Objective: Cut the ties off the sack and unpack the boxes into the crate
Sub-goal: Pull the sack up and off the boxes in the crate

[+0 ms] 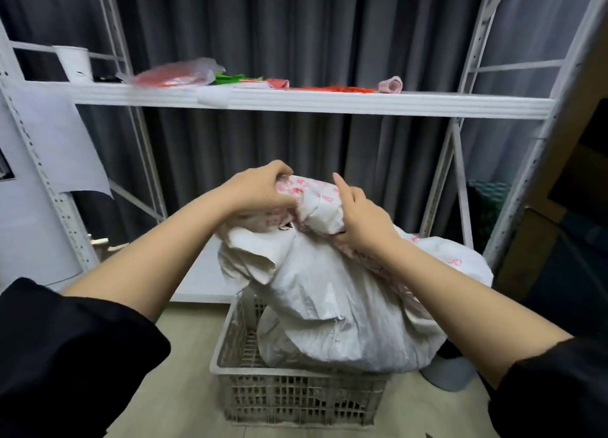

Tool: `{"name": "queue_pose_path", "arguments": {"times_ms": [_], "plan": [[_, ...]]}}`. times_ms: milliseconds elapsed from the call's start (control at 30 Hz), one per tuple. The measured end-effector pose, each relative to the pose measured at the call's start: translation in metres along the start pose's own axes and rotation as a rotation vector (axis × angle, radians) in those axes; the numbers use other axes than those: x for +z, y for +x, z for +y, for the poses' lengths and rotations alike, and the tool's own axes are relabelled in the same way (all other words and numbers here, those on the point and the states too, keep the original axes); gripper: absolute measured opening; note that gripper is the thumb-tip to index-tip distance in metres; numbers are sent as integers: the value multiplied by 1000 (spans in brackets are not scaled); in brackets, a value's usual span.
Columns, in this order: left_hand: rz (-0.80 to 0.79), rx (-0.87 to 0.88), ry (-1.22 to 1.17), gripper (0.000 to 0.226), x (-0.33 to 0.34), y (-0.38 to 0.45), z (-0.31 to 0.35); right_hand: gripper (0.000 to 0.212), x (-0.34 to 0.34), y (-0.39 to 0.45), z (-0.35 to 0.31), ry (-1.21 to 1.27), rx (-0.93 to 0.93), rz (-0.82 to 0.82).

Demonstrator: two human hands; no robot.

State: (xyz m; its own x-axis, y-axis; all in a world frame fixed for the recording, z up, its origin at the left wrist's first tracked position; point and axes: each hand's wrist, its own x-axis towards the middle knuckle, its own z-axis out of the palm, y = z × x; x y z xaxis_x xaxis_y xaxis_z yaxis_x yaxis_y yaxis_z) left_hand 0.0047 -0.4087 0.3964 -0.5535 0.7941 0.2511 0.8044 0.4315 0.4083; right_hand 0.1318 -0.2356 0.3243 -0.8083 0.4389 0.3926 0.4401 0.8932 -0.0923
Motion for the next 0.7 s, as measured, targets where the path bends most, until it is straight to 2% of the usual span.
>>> {"name": "queue_pose_path", "arguments": {"times_ms": [67,100,133,200,333,400,500,600,700], "plan": [[-190,3,-278,82,-10,-9,-5,57,3,-1,13,58,73,83],[-273,1,-318,98,-12,-11,-11,39,2,-2,19,73,96,124],[-344,4,-287,112,-13,-14,-16,29,-1,-3,26,94,108,150],[-399,38,-171,130,0,-19,-23,22,-7,-4,35,163,97,167],[-195,254,29,137,47,-17,-16,18,-24,-5,39,415,61,112],[-77,265,101,140,63,-14,-13,14,-30,-4,40,552,43,73],[104,256,45,139,77,-7,-7,13,-35,1,34,647,-12,20],[255,188,-145,124,86,-4,3,33,-44,4,21,672,-89,-34],[441,108,-91,95,89,-3,10,49,-50,3,11,664,-130,-77]]}}
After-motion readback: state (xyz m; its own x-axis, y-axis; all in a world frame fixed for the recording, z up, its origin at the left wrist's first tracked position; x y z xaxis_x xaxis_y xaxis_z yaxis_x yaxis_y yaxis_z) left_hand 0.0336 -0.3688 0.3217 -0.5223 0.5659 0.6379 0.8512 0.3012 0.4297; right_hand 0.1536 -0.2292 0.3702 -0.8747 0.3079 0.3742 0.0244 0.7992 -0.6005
